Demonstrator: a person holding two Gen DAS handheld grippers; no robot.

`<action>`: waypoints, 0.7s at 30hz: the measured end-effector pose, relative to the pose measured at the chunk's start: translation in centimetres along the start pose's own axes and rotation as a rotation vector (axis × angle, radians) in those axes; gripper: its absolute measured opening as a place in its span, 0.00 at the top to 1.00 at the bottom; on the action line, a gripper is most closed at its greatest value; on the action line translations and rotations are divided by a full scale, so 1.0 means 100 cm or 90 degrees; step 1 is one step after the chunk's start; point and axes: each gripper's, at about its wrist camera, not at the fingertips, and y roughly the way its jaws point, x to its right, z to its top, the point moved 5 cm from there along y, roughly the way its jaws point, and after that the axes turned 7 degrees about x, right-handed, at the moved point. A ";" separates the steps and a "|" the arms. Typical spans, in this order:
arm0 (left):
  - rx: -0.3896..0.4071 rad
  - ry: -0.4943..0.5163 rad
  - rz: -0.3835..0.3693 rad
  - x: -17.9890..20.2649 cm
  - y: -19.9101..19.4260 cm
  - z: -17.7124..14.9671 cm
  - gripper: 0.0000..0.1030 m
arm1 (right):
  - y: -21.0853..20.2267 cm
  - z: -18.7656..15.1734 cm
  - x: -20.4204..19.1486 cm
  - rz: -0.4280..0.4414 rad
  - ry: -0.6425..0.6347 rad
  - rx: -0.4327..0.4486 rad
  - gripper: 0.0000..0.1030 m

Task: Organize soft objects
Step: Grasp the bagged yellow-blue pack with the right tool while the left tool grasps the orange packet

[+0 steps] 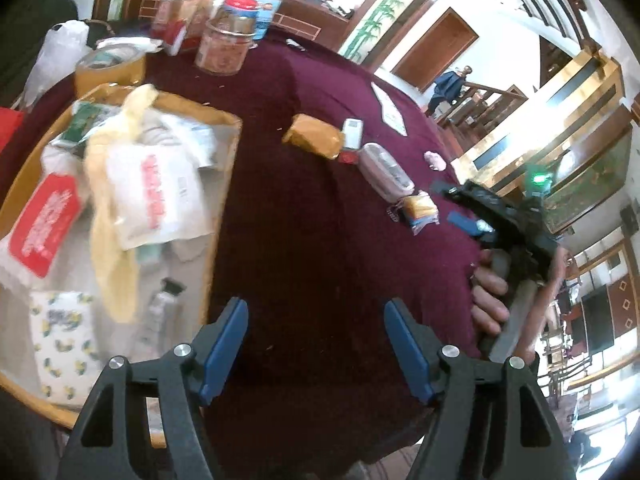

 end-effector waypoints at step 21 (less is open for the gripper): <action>-0.041 0.008 0.057 0.061 0.092 0.064 0.28 | 0.058 0.012 0.030 -0.038 0.093 0.002 0.36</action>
